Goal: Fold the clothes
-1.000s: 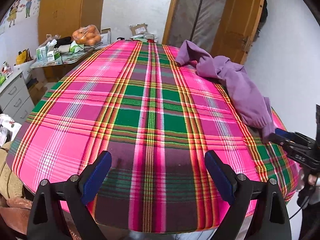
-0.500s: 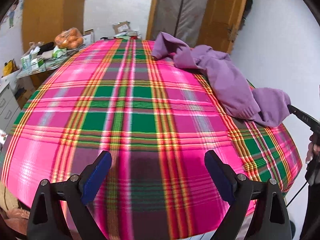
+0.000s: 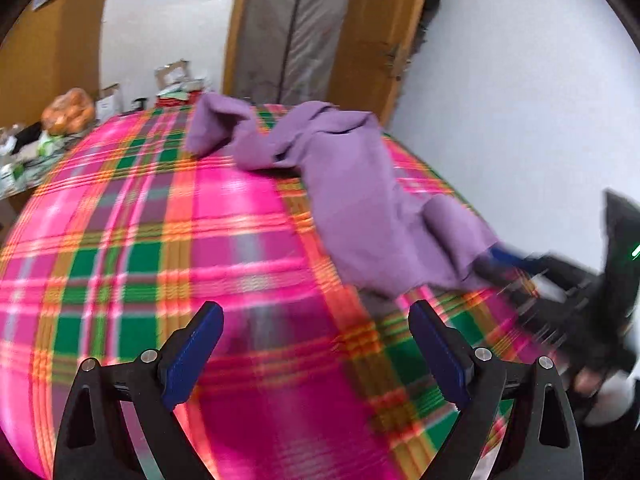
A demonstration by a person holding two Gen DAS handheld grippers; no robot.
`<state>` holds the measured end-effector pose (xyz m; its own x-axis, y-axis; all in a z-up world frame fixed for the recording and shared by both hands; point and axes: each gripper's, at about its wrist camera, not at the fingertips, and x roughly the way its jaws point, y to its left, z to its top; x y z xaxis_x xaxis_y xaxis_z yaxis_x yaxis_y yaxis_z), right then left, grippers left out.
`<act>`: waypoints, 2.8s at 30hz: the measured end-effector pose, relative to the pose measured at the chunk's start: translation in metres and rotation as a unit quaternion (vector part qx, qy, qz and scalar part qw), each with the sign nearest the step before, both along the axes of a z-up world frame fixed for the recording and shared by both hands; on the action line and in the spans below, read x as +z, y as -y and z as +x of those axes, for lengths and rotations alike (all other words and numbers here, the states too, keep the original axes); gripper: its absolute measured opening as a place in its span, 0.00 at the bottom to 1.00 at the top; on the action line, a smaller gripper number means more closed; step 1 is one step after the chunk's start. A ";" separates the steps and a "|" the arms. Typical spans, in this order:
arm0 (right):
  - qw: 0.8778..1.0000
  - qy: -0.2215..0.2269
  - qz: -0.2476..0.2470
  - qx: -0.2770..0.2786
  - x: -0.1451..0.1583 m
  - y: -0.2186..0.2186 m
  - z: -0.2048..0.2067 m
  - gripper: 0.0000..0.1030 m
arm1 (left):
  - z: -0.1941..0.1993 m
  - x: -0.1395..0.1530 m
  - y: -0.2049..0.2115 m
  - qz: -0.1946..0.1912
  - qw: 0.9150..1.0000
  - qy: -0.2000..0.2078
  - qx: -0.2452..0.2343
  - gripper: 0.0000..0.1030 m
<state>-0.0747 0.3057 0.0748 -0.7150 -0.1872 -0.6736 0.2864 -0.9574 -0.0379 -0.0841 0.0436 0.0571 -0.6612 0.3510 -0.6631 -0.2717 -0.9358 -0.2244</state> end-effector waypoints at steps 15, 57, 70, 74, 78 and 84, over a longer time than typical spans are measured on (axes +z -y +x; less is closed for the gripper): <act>0.999 0.039 -0.001 -0.005 -0.030 -0.005 -0.013 0.40 | -0.036 -0.005 -0.054 0.016 0.998 0.040 -0.051 0.55; 0.977 0.085 -0.142 0.135 0.002 0.120 -0.050 0.46 | 0.056 0.031 0.167 0.006 0.993 -0.043 0.108 0.08; 0.965 0.042 -0.199 0.163 0.063 0.156 -0.072 0.04 | 0.060 0.012 0.190 0.022 0.991 -0.033 0.128 0.09; 0.958 0.003 -0.195 0.208 0.117 0.190 -0.085 0.04 | 0.060 0.004 0.197 0.027 0.990 -0.026 0.135 0.09; 0.954 -0.032 -0.168 0.247 0.164 0.235 -0.095 0.03 | 0.065 0.006 0.207 0.035 0.988 -0.034 0.143 0.09; 0.933 -0.058 -0.150 0.323 0.214 0.309 -0.096 0.03 | 0.068 0.008 0.226 0.046 0.985 -0.047 0.159 0.09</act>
